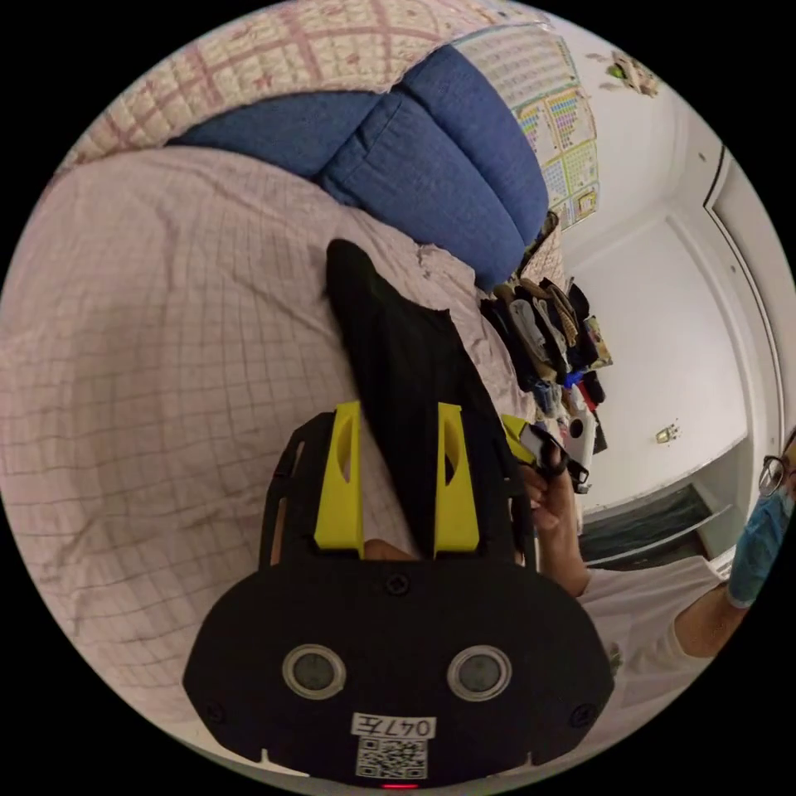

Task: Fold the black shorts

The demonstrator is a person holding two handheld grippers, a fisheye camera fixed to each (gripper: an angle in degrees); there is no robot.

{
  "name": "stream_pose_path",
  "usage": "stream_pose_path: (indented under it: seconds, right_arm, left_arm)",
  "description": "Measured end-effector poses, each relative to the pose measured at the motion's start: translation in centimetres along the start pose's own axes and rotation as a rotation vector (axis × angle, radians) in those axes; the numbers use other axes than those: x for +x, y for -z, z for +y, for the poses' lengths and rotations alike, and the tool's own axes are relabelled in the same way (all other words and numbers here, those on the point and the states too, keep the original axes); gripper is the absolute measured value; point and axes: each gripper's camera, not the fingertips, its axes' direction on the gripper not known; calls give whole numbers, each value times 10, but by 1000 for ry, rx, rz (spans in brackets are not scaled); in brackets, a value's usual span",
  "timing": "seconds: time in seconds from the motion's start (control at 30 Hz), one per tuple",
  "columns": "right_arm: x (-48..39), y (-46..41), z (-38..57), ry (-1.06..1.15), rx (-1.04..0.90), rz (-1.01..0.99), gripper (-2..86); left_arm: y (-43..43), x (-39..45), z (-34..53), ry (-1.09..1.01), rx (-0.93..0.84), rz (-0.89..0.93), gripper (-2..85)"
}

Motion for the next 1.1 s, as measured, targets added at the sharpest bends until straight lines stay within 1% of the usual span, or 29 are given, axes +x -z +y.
stream_pose_path:
  seconds: [0.07, 0.17, 0.2, 0.27, 0.3, 0.33, 0.37, 0.43, 0.47, 0.53, 0.57, 0.6, 0.63, 0.7, 0.83, 0.93, 0.97, 1.03, 1.1]
  right_arm:
    - [-5, -3, 0, 9, -21, -22, 139]
    - [-14, -9, 1, 46, -44, 58, 112]
    - [-14, -12, 0, 48, -55, 76, 78]
    - [-13, -12, -1, 58, -58, 41, 34]
    - [-14, -9, -2, 71, -46, -16, 16]
    - [-16, -1, -3, 83, -21, -76, 8]
    - [-18, 4, -4, 94, -5, -102, 7]
    - [-37, 35, -8, 199, 75, -165, 6]
    - [-43, 45, -9, 233, 98, -175, 6]
    - [-72, 85, -7, 394, 148, -241, 7]
    - [-80, 94, -5, 435, 150, -259, 8]
    - [-96, 112, 1, 514, 160, -280, 8]
    - [-111, 127, 7, 585, 175, -275, 8]
    - [-130, 143, 9, 645, 201, -227, 8]
    - [-147, 145, -21, 697, 224, -142, 8]
    - [-151, 146, -34, 759, 297, -153, 7]
    - [-153, 146, -32, 787, 318, -142, 7]
    - [-163, 139, -5, 952, 380, -40, 7]
    - [-163, 122, 22, 1038, 345, 32, 8]
  left_arm:
    - [4, -7, 0, 25, 2, 1, 120]
    - [19, -18, 4, 50, 14, 44, 111]
    - [25, -22, 6, 58, 21, 74, 108]
    - [29, -29, 9, 61, 7, 145, 90]
    - [30, -32, 10, 57, -32, 202, 39]
    - [35, -33, 13, 54, -37, 258, 9]
    - [41, -33, 15, 46, -18, 284, 4]
    - [81, -18, 28, -36, 108, 377, -6]
    - [93, -12, 32, -64, 141, 399, -7]
    - [139, 22, 52, -205, 237, 481, -9]
    - [149, 33, 58, -246, 252, 489, -9]
    - [167, 56, 70, -332, 282, 491, -9]
    - [181, 80, 81, -429, 306, 477, -9]
    - [195, 107, 88, -513, 341, 413, -9]
    - [182, 136, 57, -566, 319, 222, -7]
    - [174, 146, 45, -656, 379, 197, -7]
    - [173, 148, 46, -682, 389, 188, -7]
    - [158, 152, 67, -771, 396, 80, -6]
    - [135, 141, 92, -775, 351, -5, -6]
